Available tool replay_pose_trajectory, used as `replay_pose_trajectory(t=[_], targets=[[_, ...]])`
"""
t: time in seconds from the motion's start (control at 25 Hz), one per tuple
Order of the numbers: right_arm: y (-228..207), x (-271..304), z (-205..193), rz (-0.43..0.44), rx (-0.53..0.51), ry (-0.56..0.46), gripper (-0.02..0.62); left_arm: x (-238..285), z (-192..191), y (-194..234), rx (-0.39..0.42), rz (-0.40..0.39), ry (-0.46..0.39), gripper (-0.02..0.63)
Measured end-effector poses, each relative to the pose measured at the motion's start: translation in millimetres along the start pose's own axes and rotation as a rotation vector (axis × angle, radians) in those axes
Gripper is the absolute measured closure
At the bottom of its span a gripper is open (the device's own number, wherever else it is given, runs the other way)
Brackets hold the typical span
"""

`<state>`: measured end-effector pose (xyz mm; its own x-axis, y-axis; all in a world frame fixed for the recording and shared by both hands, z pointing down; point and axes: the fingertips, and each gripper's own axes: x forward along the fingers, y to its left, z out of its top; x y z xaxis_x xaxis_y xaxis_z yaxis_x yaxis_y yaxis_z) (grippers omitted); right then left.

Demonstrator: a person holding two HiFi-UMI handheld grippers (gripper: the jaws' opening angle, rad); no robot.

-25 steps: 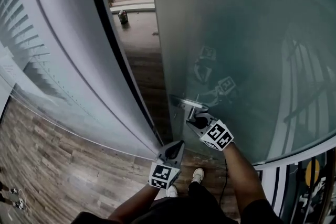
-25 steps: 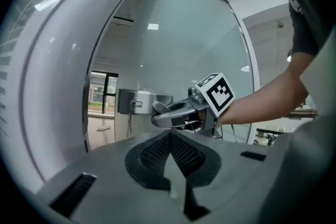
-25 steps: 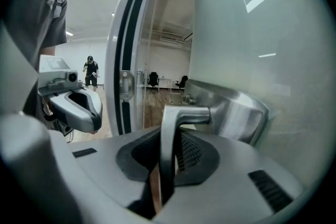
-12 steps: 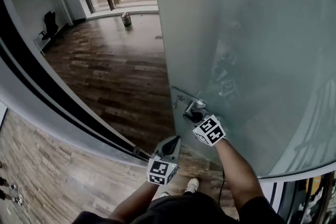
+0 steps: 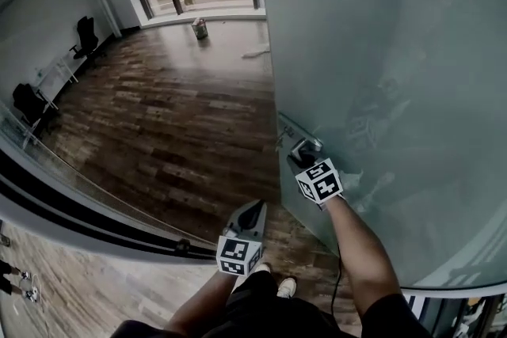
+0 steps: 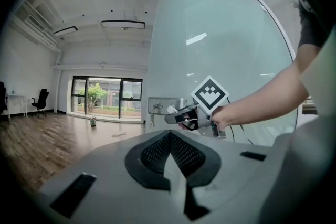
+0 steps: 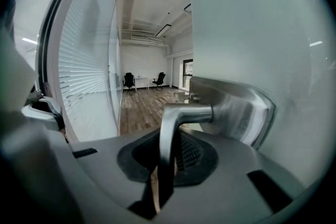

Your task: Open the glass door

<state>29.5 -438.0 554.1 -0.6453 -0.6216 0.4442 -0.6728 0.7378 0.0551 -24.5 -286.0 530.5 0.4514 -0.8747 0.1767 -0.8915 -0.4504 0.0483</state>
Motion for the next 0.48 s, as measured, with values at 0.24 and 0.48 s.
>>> replay_pose_trajectory(t=[0.24,0.48], targets=[[-94.3,17.7,-4.0,-0.075,0.047,0.0,0.549,71.3,-2.3,-3.7,0.004,-0.035,0.013,0.607],[-180.7,20.2,-15.3,-0.164,0.099,0.007,0.549,143.2,-3.7,-10.5,-0.01,-0.09,0.017,0.607]])
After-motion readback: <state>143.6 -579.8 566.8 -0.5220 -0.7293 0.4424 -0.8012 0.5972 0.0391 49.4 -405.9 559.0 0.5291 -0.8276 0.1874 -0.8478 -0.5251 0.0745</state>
